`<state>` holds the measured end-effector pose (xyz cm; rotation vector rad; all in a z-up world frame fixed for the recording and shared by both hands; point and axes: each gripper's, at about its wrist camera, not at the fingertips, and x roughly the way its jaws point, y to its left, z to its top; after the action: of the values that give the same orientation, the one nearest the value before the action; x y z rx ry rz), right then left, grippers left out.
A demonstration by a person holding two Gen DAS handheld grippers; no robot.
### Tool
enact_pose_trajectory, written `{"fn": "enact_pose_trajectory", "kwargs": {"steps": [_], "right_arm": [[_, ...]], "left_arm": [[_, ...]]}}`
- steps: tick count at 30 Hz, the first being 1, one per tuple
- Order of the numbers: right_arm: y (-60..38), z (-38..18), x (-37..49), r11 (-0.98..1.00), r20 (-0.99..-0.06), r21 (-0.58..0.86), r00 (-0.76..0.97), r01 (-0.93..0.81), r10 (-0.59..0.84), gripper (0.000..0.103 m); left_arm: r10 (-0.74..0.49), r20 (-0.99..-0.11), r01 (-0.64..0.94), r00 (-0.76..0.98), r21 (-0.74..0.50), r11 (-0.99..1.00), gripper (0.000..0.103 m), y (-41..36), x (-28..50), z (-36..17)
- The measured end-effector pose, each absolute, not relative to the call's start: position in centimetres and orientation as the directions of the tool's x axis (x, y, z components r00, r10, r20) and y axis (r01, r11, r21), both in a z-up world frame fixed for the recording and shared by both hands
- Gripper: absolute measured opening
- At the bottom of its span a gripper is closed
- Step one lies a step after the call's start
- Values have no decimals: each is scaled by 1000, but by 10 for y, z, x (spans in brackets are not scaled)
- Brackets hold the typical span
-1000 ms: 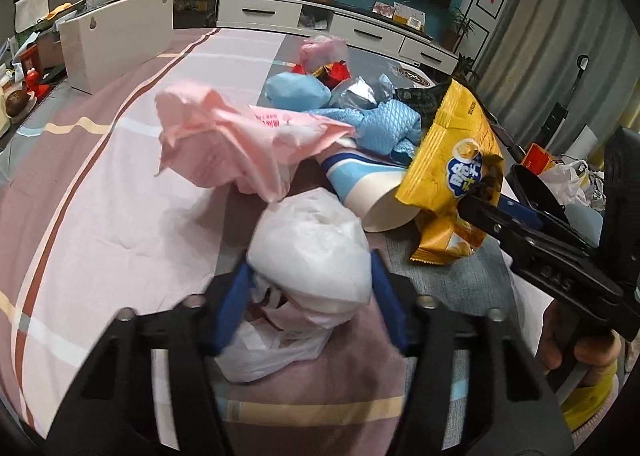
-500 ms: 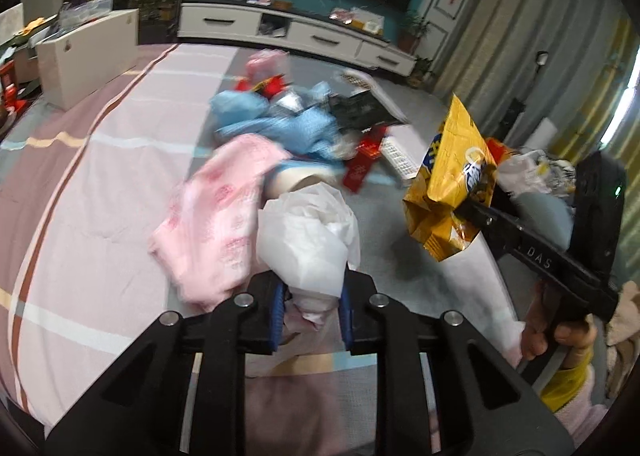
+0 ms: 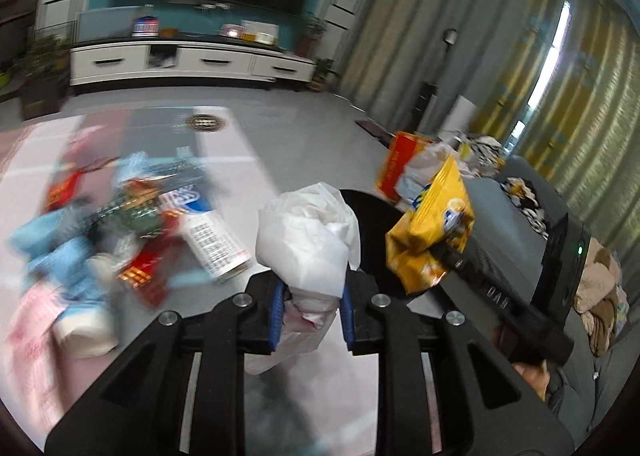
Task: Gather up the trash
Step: 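Carry both bags over the black bin and open both tools to drop them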
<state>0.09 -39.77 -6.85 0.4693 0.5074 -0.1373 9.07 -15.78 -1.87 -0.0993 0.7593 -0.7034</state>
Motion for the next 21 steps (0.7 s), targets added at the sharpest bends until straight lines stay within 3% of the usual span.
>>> {"fn": "enact_pose_trajectory", "kwargs": {"steps": [8, 10, 11, 12, 13, 19, 21], "right_arm": [[-455, -110, 21, 840, -611, 374, 786, 392, -95, 20], [-460, -118, 25, 836, -631, 370, 770, 405, -93, 31], [-463, -122, 26, 832, -638, 371, 764, 413, -95, 36], [-462, -124, 24, 828, -641, 370, 761, 421, -101, 51], [-464, -126, 22, 821, -641, 373, 760, 432, -108, 56], [-463, -117, 12, 811, -627, 396, 772, 431, -104, 57], [-459, -113, 8, 815, -619, 402, 780, 418, -95, 58]], "left_arm": [[-650, -645, 616, 402, -334, 713, 32, -282, 141, -49], [-639, -667, 614, 383, -333, 716, 40, -302, 150, -63], [-628, -678, 609, 382, -326, 723, 53, -310, 155, -69], [-622, -683, 606, 382, -323, 727, 69, -311, 155, -73], [-616, -689, 603, 382, -319, 731, 71, -313, 156, -77], [-598, -691, 606, 406, -286, 742, 73, -296, 141, -77], [-594, -682, 601, 428, -276, 750, 78, -282, 132, -72]]}}
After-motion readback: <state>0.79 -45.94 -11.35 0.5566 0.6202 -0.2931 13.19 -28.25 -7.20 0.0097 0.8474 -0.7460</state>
